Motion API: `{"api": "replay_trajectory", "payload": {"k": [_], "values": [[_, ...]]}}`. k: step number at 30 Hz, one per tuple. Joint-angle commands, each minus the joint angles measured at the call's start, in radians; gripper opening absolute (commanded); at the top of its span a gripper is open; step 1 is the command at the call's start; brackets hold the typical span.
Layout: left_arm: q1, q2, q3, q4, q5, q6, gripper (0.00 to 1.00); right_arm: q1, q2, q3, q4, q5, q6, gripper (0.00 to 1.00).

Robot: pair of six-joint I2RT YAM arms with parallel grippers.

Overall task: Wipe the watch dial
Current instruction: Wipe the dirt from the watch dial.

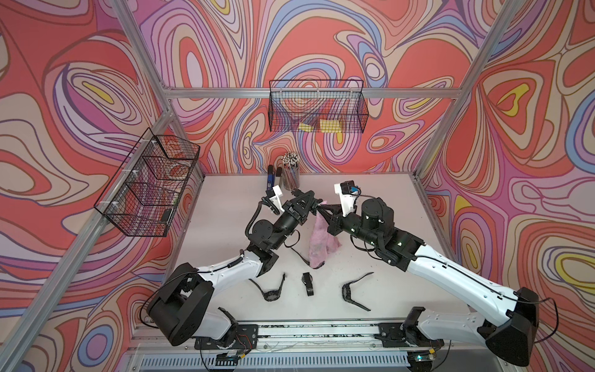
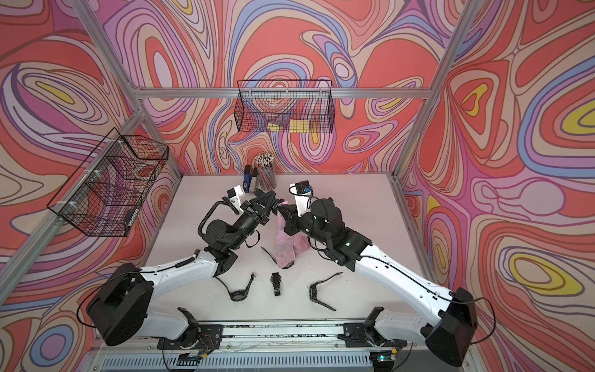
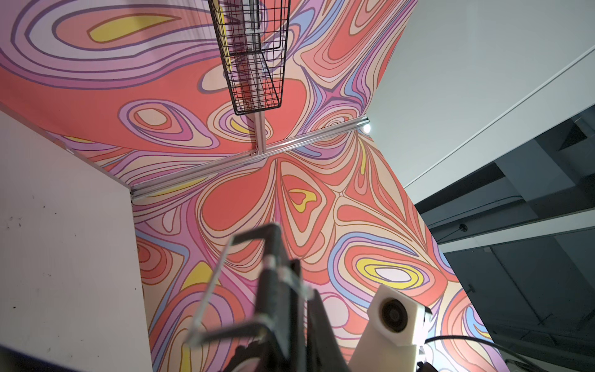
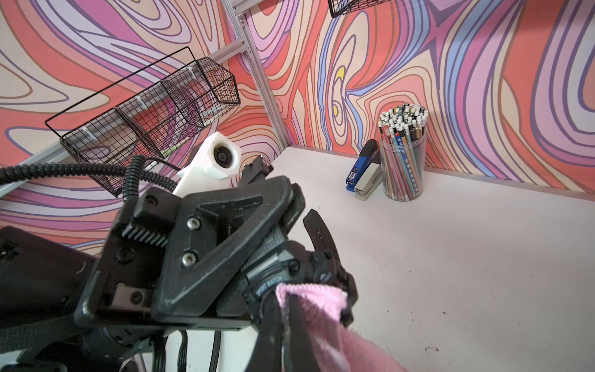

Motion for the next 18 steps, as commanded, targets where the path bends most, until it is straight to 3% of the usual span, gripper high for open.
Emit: {"api": "replay_trajectory", "payload": {"k": [1,9,12,18], "values": [[-0.029,-0.016,0.039,0.102,0.085,-0.012,0.0,0.04,0.035,0.01,-0.03,-0.017,-0.007,0.0],[-0.029,-0.02,0.035,0.1,0.088,-0.011,0.0,0.045,0.027,0.003,-0.049,0.032,-0.013,0.0],[-0.029,-0.028,0.025,0.102,0.092,-0.017,0.0,0.033,0.018,0.009,-0.069,0.111,-0.031,0.0],[-0.028,-0.057,0.003,0.099,0.077,-0.012,0.0,-0.038,0.006,0.029,-0.084,0.081,-0.031,0.0]]}}
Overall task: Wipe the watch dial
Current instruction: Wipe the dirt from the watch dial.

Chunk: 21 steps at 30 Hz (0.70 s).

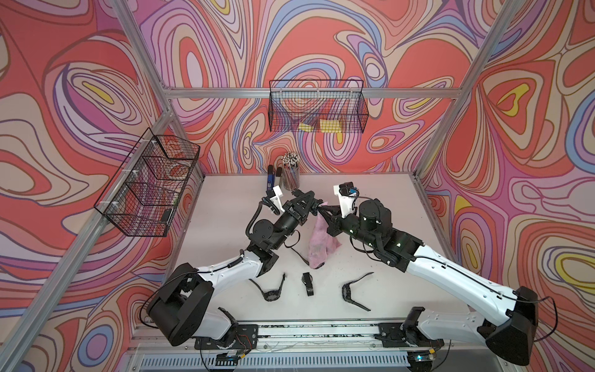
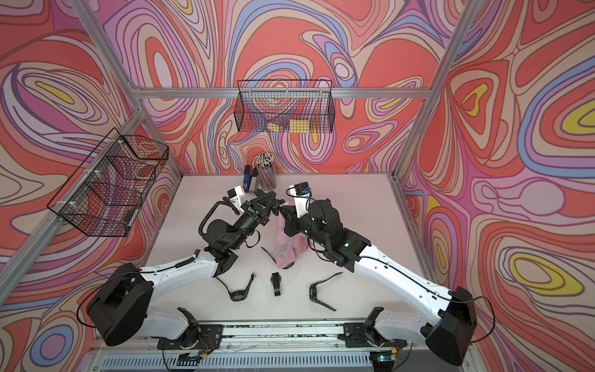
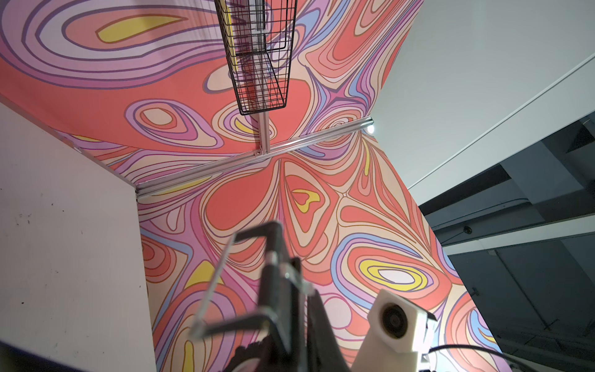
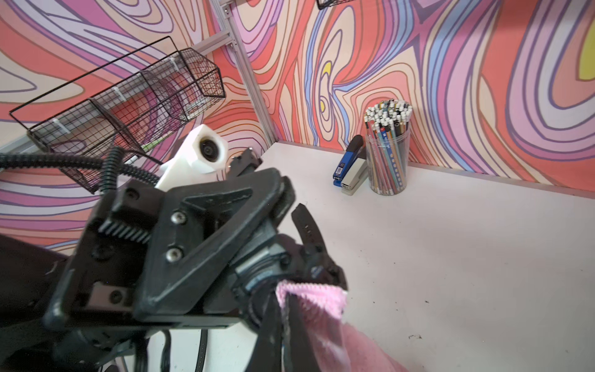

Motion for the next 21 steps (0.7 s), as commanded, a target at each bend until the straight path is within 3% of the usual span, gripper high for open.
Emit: {"api": "replay_trajectory", "payload": {"k": [1,7,13,21], "values": [[-0.027,-0.05,0.006,0.114,0.079,-0.013,0.0,-0.024,0.013,0.031,-0.047,0.008,-0.015,0.0],[-0.027,-0.04,0.015,0.115,0.076,-0.014,0.0,-0.004,0.023,0.009,-0.03,-0.059,0.012,0.0],[-0.027,-0.028,0.031,0.116,0.078,-0.014,0.0,0.075,0.04,0.005,-0.036,-0.033,0.012,0.0],[-0.027,-0.03,0.031,0.116,0.076,-0.016,0.0,0.084,0.021,-0.028,-0.022,0.023,0.012,0.0]]}}
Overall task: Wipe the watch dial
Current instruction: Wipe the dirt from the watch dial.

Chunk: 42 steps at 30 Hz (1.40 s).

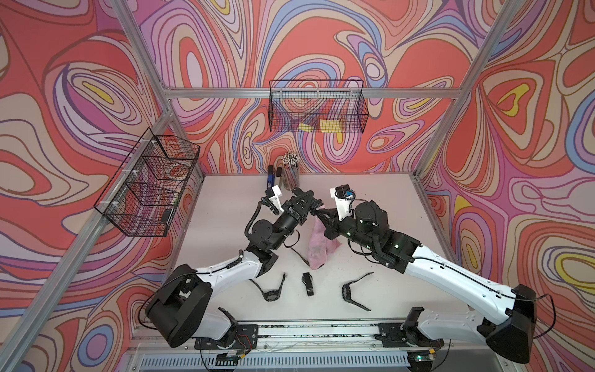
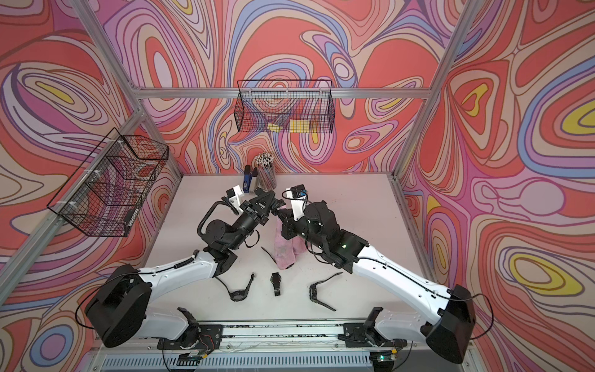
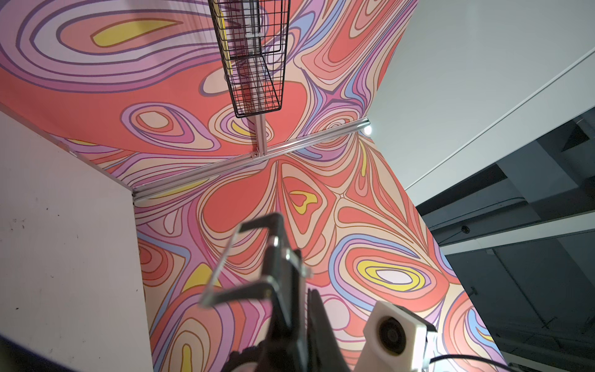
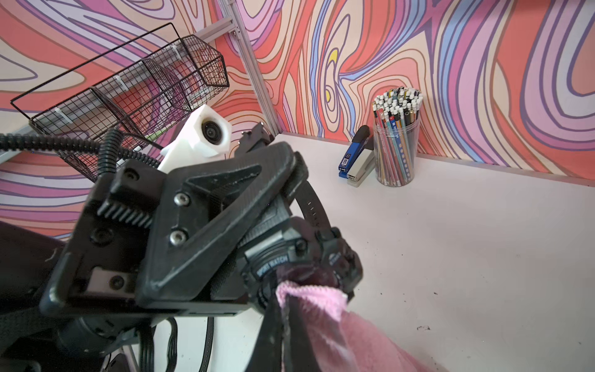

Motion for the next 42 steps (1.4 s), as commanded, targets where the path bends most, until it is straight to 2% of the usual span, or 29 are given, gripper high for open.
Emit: {"api": "replay_trajectory", "payload": {"k": [1,3,8,21,29,42], "values": [[-0.028,-0.025,0.029,0.114,0.082,-0.021,0.0,0.019,0.008,-0.026,-0.021,0.026,-0.016,0.0],[-0.028,-0.03,0.025,0.114,0.082,-0.021,0.0,0.001,0.002,-0.013,-0.039,0.054,-0.031,0.0],[-0.027,-0.045,0.016,0.114,0.079,-0.023,0.0,-0.089,0.007,0.007,-0.035,-0.008,-0.034,0.0],[-0.029,-0.029,0.012,0.114,0.093,-0.033,0.0,-0.089,0.03,0.1,-0.029,-0.065,-0.049,0.0],[-0.029,-0.02,0.009,0.115,0.09,-0.033,0.0,-0.039,0.067,0.18,-0.045,-0.071,-0.083,0.0],[-0.029,-0.009,0.016,0.115,0.081,-0.03,0.0,0.057,0.085,0.186,-0.049,-0.061,-0.083,0.0]]}}
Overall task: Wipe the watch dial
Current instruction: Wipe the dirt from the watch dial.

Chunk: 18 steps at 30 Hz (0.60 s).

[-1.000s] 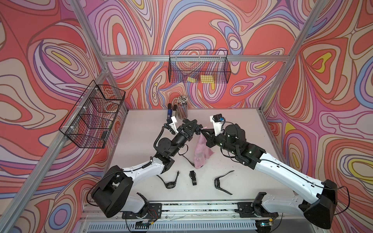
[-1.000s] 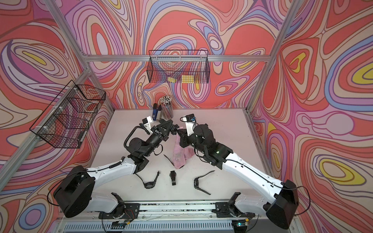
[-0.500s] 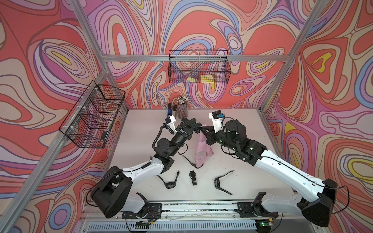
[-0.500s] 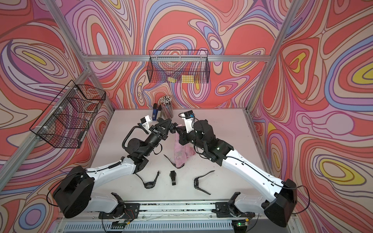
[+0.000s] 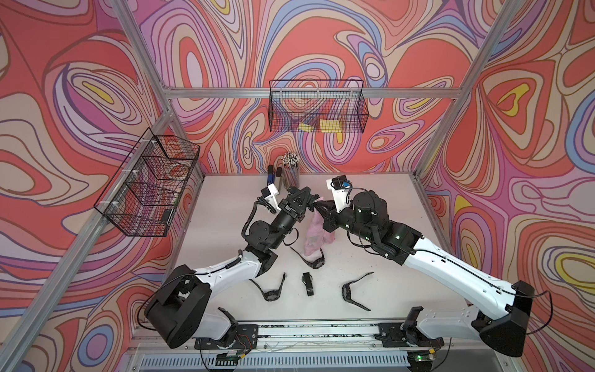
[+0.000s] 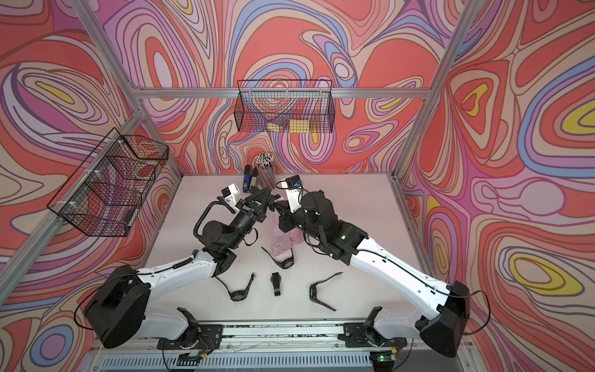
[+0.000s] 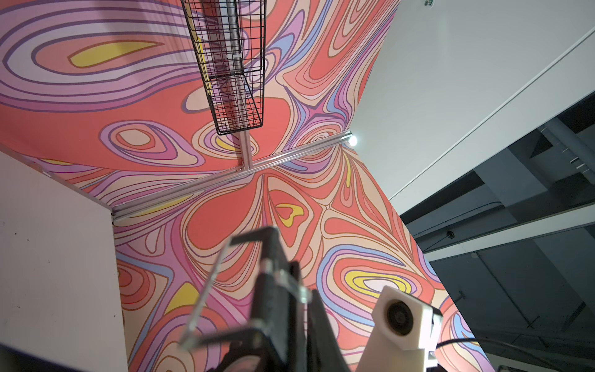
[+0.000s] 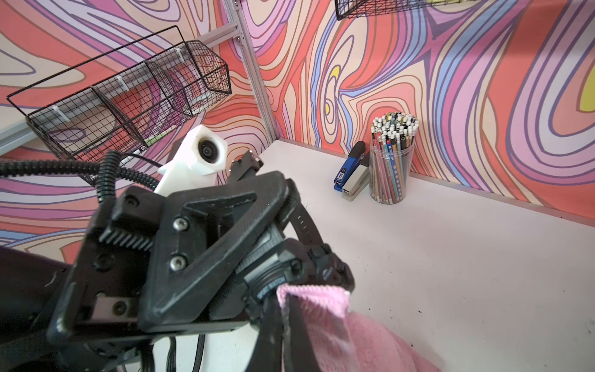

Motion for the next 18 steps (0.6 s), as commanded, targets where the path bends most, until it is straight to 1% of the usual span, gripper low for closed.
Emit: {"api": "replay_trajectory", "payload": {"k": [1,5,12,18], "values": [[-0.034,-0.001,0.019,0.059,0.116,-0.022,0.0,0.055,0.028,0.016,0.064,-0.064,-0.009,0.0],[-0.033,0.002,0.028,0.059,0.117,-0.021,0.0,0.076,0.029,-0.022,0.069,-0.061,0.012,0.0],[-0.025,-0.018,0.025,0.058,0.112,-0.022,0.0,0.078,-0.004,-0.131,0.095,-0.029,0.05,0.0],[-0.022,-0.027,0.028,0.058,0.118,-0.027,0.0,0.077,-0.013,-0.166,0.086,0.03,0.039,0.0]]}}
